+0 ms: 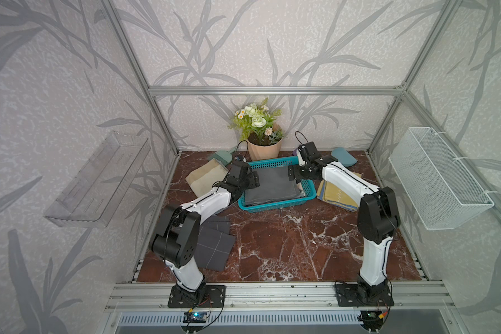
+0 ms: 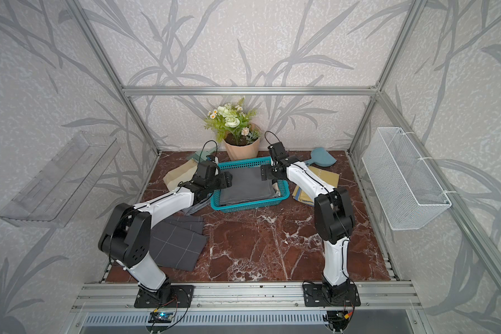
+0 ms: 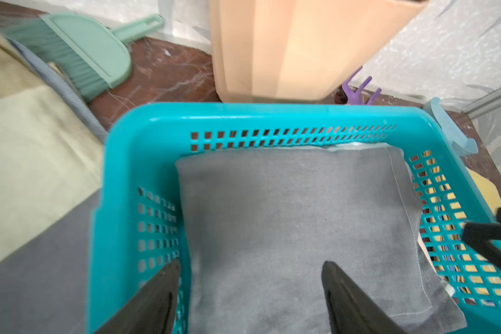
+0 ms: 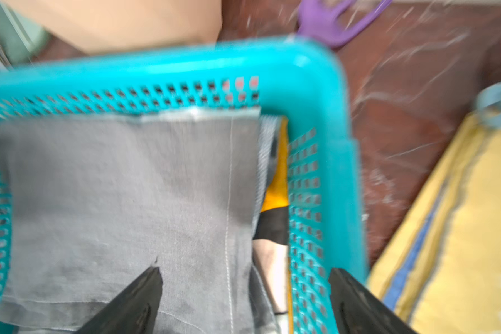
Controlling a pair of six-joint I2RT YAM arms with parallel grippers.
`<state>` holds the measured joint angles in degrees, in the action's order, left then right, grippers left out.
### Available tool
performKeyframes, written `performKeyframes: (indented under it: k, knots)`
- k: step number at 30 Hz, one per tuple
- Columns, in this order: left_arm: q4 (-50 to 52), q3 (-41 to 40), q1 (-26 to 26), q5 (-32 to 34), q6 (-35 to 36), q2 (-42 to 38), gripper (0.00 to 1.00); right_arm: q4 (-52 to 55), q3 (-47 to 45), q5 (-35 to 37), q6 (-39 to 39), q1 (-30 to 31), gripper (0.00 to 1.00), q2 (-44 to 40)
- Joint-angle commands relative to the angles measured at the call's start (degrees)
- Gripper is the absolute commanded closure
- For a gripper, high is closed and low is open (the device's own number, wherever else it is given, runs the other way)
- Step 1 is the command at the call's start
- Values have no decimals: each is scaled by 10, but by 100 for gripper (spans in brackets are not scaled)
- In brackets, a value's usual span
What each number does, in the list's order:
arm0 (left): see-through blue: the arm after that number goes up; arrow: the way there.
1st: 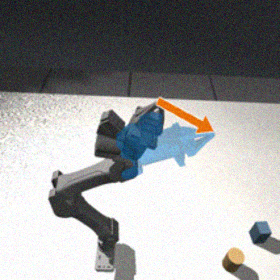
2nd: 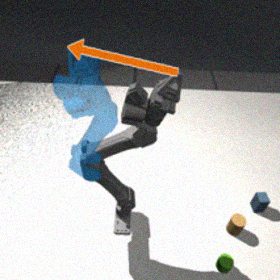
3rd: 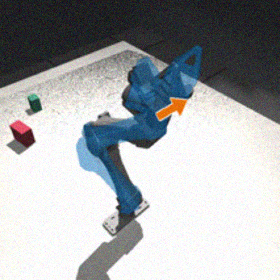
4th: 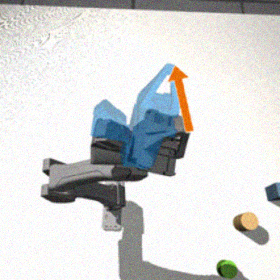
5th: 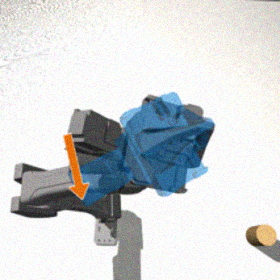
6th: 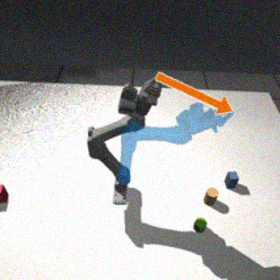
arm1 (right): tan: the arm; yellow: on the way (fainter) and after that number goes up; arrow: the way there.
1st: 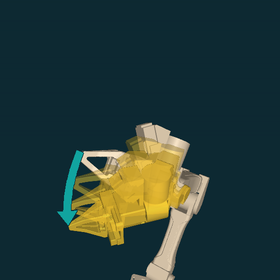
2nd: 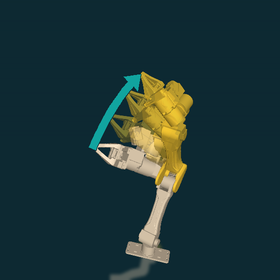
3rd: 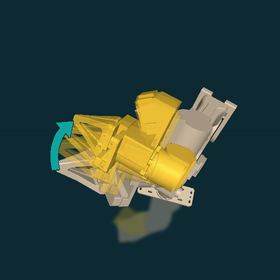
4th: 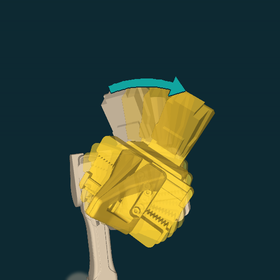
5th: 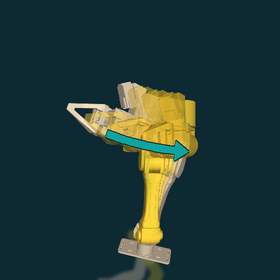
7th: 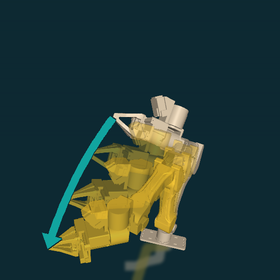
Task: Put the folded pillowcase in the basket
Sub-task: Place the pillowcase in the basket.
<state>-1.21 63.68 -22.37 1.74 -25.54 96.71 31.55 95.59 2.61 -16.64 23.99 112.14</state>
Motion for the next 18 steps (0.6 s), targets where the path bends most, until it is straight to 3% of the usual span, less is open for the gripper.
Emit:
performKeyframes:
  k: [1,2,3,4,6,8,18]
  knots:
    - [14,18,0,8,3,-22,22,-64,-26,23,21,13,15,-39]
    - [12,23,-1,-4,0,-20,26,-73,-29,13,21,14,26,-40]
    - [9,28,-2,-15,-1,-16,32,-78,-30,0,18,14,43,-39]
    - [3,33,-3,-30,-4,-10,46,-79,-27,-12,15,14,62,-32]
    - [-9,43,-7,-53,-11,7,82,-72,-13,-24,5,15,97,-13]
    - [-18,53,-10,-71,-19,28,100,-64,3,-35,-3,14,100,12]
    - [-44,42,-15,-55,-44,104,100,8,86,-31,-9,13,100,128]
